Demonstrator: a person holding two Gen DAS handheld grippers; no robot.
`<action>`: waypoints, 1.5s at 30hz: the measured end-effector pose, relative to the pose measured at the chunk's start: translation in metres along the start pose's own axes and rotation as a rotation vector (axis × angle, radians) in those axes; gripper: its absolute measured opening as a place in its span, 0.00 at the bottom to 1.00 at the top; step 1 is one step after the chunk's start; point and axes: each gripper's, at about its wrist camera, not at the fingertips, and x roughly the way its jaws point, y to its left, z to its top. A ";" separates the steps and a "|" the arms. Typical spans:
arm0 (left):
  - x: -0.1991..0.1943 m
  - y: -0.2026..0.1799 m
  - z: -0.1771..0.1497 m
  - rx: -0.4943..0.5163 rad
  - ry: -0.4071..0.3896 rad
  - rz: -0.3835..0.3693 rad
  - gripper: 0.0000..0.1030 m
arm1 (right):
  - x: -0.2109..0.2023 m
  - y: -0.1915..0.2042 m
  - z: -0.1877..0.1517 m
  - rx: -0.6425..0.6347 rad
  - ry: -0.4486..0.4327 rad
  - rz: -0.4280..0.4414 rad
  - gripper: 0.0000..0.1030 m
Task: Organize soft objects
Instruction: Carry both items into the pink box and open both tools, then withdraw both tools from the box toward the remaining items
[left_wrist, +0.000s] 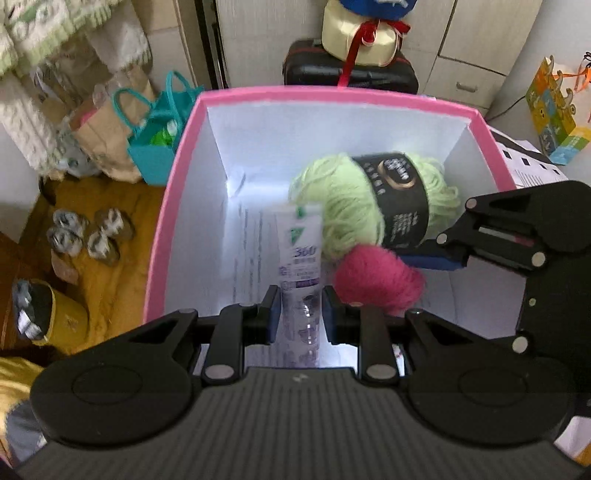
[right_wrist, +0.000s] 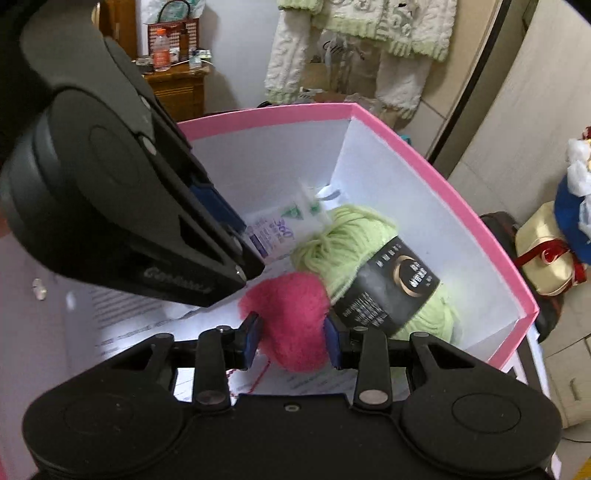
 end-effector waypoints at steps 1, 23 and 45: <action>-0.003 -0.001 0.000 0.011 -0.015 0.007 0.29 | -0.001 0.000 -0.002 0.005 -0.006 -0.003 0.47; -0.136 -0.014 -0.077 0.152 -0.229 -0.133 0.47 | -0.163 0.032 -0.073 0.202 -0.248 -0.069 0.64; -0.208 -0.096 -0.178 0.344 -0.384 -0.351 0.55 | -0.271 0.083 -0.200 0.378 -0.433 -0.291 0.77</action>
